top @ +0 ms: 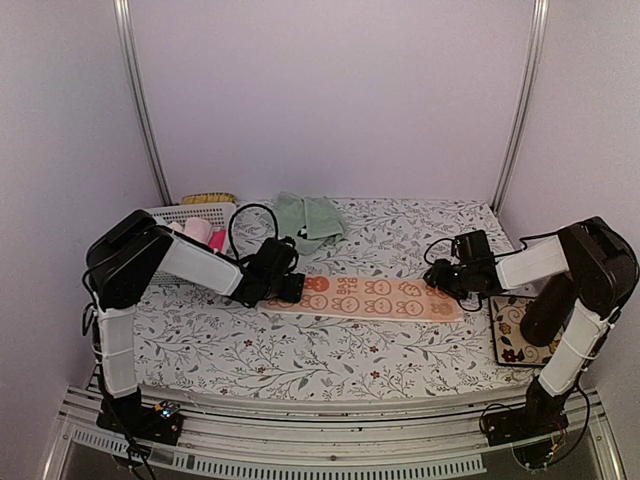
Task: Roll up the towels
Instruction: Pick up the towel from the center of the board.
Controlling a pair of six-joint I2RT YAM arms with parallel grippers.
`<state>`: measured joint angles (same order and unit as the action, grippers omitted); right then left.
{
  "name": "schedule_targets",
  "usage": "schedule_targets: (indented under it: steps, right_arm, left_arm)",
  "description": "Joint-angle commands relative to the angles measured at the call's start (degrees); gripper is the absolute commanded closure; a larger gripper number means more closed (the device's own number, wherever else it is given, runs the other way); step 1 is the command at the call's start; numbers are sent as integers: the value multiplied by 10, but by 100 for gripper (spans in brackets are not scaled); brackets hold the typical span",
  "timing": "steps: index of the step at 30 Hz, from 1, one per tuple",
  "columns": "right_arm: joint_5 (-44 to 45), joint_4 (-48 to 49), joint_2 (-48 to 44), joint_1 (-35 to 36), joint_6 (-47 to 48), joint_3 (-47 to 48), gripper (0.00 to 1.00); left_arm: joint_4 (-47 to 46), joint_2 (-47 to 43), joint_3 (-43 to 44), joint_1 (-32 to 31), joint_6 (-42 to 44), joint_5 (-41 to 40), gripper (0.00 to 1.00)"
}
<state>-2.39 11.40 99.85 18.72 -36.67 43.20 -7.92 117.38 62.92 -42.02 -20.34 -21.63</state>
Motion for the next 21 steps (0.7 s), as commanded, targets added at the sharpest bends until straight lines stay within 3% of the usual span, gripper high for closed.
schedule_targets:
  steps: [1,8,15,21]
  right_arm:
    - [28,-1,19,2,-13,10,45]
    - [31,-46,-25,2,10,30,42]
    - [36,-137,-121,1,29,41,29]
    - [25,-174,-180,-12,38,5,25]
  left_arm:
    - [17,29,-5,15,-23,-5,26]
    - [23,20,-18,19,-30,-25,24]
    - [30,-12,10,11,-7,-38,3]
    - [39,-35,63,-19,33,-56,3]
